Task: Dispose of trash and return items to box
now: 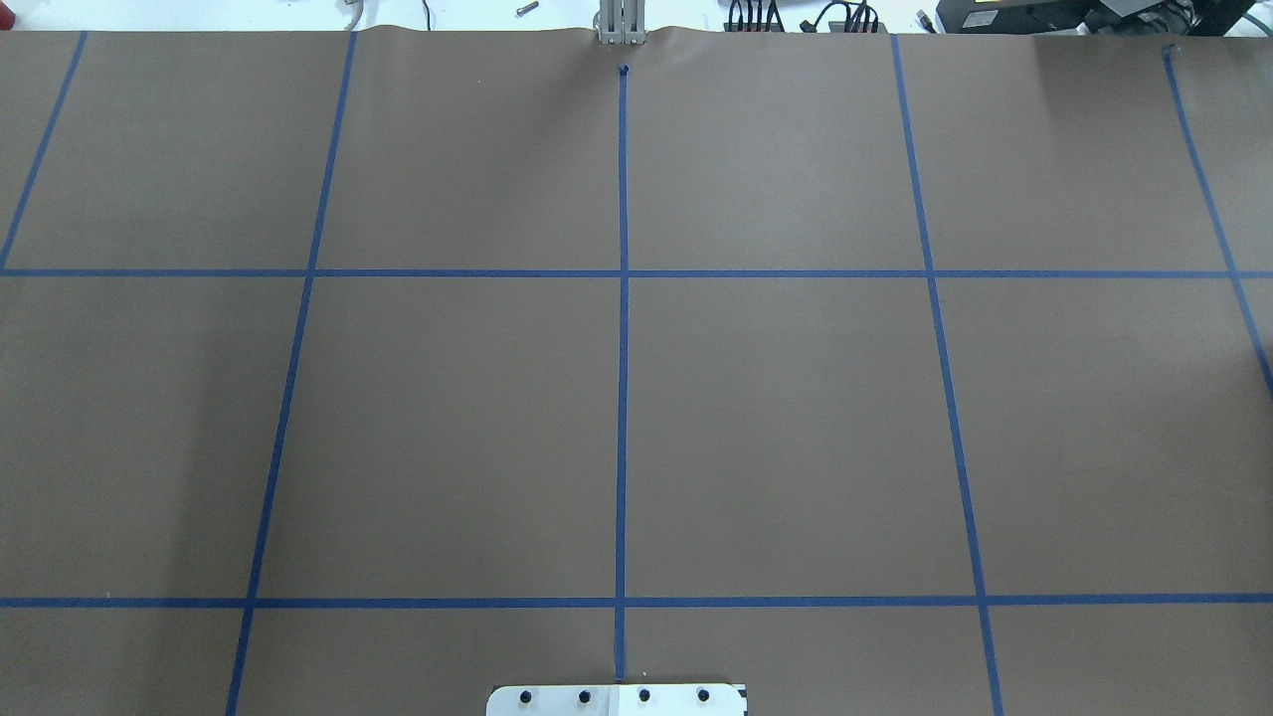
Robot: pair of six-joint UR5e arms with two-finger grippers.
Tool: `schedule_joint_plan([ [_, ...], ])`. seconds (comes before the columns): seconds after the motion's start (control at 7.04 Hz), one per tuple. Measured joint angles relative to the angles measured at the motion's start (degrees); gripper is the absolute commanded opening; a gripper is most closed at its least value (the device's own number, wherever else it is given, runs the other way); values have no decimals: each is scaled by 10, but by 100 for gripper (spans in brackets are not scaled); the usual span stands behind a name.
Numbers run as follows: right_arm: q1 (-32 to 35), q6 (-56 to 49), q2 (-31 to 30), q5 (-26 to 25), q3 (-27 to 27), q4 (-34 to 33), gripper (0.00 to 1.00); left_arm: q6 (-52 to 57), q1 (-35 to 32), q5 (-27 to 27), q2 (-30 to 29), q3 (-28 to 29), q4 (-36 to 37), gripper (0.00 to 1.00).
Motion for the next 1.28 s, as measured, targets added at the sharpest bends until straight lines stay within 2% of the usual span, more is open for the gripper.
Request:
schedule_joint_plan([
  [0.14, 0, 49, 12, 5, 40, -25, 99, 0, 0, 0, 0, -1, 0, 98],
  [0.57, -18, 124, 94, 20, 125, -208, 100, 0, 0, 0, 0, -1, 0, 98],
  [0.71, -52, 189, 109, 31, 142, -226, 100, 0, 0, 0, 0, -1, 0, 98],
  [0.99, -119, 294, 111, -4, 168, -214, 100, 0, 0, 0, 0, -1, 1, 98],
  [1.28, -139, 295, 101, -51, 173, -211, 100, 0, 0, 0, 0, 0, 1, 98],
])
